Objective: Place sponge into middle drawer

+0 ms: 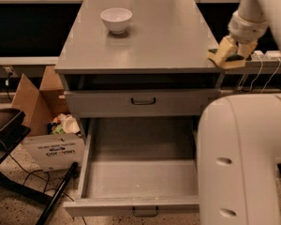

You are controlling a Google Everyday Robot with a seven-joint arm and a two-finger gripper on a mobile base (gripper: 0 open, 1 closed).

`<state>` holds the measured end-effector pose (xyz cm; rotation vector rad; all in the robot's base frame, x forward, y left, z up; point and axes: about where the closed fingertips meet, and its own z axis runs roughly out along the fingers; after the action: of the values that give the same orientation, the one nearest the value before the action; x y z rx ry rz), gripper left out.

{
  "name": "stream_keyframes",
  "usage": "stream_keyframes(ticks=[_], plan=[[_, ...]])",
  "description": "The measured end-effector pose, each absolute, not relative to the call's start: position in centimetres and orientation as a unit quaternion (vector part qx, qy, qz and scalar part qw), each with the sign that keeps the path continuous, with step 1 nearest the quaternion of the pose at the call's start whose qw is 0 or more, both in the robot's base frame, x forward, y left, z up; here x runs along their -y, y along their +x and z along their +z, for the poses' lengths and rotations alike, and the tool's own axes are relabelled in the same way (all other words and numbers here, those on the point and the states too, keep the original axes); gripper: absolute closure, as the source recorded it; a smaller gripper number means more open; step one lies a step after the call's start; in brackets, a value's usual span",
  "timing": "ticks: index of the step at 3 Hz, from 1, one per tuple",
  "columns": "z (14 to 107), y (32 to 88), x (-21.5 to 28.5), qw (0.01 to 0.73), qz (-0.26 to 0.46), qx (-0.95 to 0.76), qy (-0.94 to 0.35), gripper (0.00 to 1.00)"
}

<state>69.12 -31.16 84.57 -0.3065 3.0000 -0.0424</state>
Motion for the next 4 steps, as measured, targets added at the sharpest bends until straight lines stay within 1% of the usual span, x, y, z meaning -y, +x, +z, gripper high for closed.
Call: stream_keyframes(ticks=[1, 2, 3, 4], plan=[[87.8, 64.8, 34.6, 0.084, -0.019, -0.991, -0.105, 1.00], [92.9, 57.4, 35.2, 0.153, 0.009, -0.979, -0.133, 1.00], [92.9, 57.3, 35.2, 0.153, 0.009, -0.979, -0.133, 1.00], [91.0, 56.9, 34.8, 0.145, 0.003, -0.980, -0.139, 1.00]])
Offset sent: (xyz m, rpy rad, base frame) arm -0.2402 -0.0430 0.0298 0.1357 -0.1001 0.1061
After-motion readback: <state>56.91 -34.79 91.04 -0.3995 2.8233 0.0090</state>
